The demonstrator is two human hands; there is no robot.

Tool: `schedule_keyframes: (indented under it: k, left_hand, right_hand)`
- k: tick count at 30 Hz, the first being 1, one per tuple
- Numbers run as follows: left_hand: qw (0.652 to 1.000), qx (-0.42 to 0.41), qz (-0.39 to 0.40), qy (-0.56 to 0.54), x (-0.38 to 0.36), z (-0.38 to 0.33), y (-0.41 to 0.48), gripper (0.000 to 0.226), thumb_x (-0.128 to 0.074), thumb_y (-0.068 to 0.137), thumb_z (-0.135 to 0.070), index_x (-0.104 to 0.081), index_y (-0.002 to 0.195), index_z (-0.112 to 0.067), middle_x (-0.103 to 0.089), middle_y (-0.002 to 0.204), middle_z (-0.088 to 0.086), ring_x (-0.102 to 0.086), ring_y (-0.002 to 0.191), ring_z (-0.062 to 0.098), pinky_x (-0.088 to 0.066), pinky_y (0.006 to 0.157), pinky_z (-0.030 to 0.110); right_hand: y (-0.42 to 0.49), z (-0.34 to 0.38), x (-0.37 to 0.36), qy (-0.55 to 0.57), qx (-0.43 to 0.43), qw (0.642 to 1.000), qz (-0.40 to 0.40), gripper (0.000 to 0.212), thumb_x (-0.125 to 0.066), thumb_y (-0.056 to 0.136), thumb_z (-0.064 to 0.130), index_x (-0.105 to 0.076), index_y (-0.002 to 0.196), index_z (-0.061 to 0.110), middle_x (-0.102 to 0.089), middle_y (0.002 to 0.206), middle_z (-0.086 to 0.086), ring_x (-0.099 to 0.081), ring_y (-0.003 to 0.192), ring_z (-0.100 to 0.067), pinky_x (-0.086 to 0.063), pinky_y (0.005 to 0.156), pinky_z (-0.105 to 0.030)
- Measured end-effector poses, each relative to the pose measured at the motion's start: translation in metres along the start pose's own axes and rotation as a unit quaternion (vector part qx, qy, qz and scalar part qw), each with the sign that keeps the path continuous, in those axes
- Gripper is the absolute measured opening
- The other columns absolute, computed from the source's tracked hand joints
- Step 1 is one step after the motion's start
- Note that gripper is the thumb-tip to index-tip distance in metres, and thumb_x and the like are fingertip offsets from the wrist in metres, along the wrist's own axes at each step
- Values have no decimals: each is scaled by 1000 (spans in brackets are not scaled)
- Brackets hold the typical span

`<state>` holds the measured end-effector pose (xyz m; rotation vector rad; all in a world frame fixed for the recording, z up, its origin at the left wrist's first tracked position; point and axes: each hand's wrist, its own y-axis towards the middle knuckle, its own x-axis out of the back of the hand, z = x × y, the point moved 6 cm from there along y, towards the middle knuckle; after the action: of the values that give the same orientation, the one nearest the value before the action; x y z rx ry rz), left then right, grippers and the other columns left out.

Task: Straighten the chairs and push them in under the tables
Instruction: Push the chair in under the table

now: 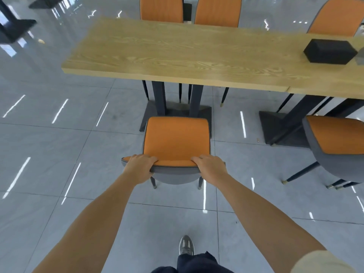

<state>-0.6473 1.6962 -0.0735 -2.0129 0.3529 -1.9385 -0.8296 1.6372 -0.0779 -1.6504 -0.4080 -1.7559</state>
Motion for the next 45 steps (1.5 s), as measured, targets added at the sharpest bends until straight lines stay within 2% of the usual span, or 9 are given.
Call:
schedule_keyframes:
  k: [5,11,19,23,31,34,37,41,45]
  left_hand:
    - [1000,-4,3,3,14,33,40,33,-52,88,-17,-53,121,-20,-62,112,4,-57,106,24,-41,96,34]
    - [1000,-18,-1,11,28,75,69,38,-52,89,-17,-50,126,-22,-62,119,2,-56,111,24,-39,100,35]
    - [1000,-10,-5,19,51,102,107,37,-52,89,-17,-50,126,-21,-60,118,4,-53,114,25,-36,100,37]
    - [999,-25,4,21,59,105,119,37,-52,89,-18,-49,126,-21,-60,117,5,-54,113,25,-38,99,37]
    - [999,-38,-5,20,50,104,109,42,-55,90,-27,-45,131,-22,-57,126,2,-52,118,24,-37,103,38]
    - [999,-37,-10,7,50,103,106,46,-55,87,-38,-46,130,-22,-54,131,1,-48,124,24,-31,109,40]
    - [999,-52,-5,4,53,96,100,58,-51,87,-51,-39,136,-23,-39,146,2,-33,138,23,-22,116,44]
    - [994,-104,12,26,61,70,92,74,-45,90,-54,-11,149,-25,-6,160,4,-7,148,24,-10,119,47]
    - [988,-152,-9,35,77,25,91,75,-39,93,-54,-1,150,-25,5,161,3,3,149,23,-5,120,46]
  right_hand:
    - [48,1,9,1,0,1000,4,39,-45,88,-3,-51,122,14,-61,104,-9,-59,93,-28,-39,66,-32]
    - [91,18,16,2,-10,1000,-2,42,-46,88,-3,-50,126,16,-62,108,-8,-59,95,-29,-42,69,-33]
    - [142,15,29,3,-50,999,-1,62,-64,78,-1,-46,131,25,-61,116,-2,-57,105,-26,-43,80,-34]
    - [152,7,34,-12,-58,998,-6,48,-47,91,1,-46,134,22,-60,120,-6,-55,107,-28,-43,85,-35]
    - [142,14,27,-15,-118,993,9,44,-57,89,7,-46,129,21,-59,118,-4,-52,109,-26,-40,93,-35]
    - [132,17,27,12,-176,984,-13,52,-59,86,4,-39,132,18,-53,126,-7,-49,115,-28,-39,98,-37]
    - [118,21,26,29,-222,974,-24,50,-54,89,8,-34,134,14,-44,136,-9,-41,126,-28,-30,107,-38]
    - [95,22,24,85,-296,951,10,66,-47,97,30,-11,149,13,-7,159,-14,-12,146,-30,-10,118,-49]
    - [65,8,35,125,-327,936,18,78,-42,98,37,9,150,12,11,160,-13,4,149,-29,-5,120,-47]
